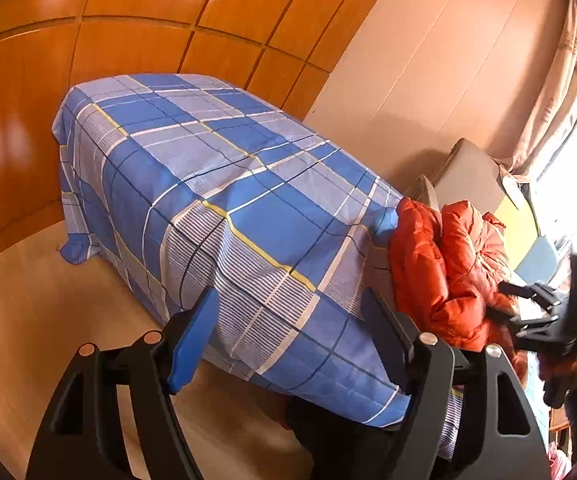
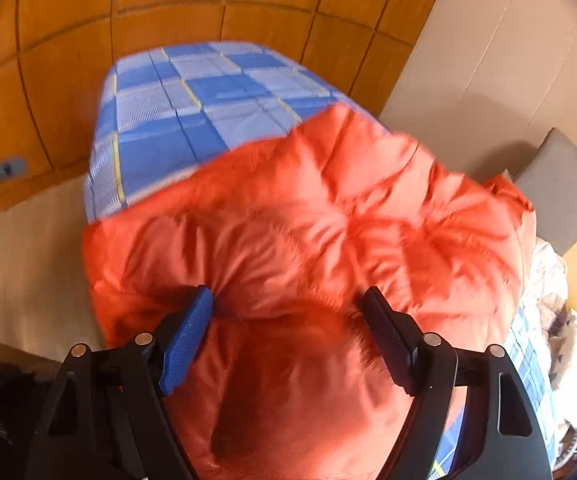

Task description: Fold large clothes

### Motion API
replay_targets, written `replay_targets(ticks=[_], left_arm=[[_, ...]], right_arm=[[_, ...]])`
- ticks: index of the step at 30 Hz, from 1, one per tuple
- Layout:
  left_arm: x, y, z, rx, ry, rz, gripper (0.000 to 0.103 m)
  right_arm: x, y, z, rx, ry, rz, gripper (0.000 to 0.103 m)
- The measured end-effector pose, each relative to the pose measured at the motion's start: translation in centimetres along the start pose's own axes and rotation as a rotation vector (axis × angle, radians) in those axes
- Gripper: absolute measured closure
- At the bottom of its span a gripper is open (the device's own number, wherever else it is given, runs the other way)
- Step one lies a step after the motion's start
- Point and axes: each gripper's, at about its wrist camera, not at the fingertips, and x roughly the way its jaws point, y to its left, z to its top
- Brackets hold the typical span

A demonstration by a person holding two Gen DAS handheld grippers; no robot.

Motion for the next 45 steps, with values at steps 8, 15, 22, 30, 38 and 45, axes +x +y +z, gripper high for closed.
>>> replay_targets(ticks=[8,15,22,30,38,45], left_arm=[[-1.5,-1.0,-0.1,0.026,-0.021,-0.024,0.030],[-2.6,-3.4,-0.1,0.128,-0.030,-0.039,0.022],[-1.7,-4.6,-0.4,0.118,0.012,-0.093,0.017],[3.4,-9.4,0.5,0.154,0.124,-0.283,0.006],[10.5,-12.0,1.7,0.059,0.249,-0.455,0.003],[15.3,-11.1,0.9,0.002,0.360,-0.522,0.003]], right_arm=[[4.9,1.3,-1.1,-0.043,0.110,-0.092,0.025],[0.0,0.2,-1.1,0.077,0.008,-0.056,0.010],[-5.2,-5.5,-5.7,0.413,-0.100,0.026,0.003],[-5.4,-13.6,-14.5,0.911,-0.145,0.214,0.003],[-1.4,-14.8,-17.0,1.140,-0.175,0.420,0.003],[0.9,-14.1,-16.8,1.123,-0.144,0.462,0.003]])
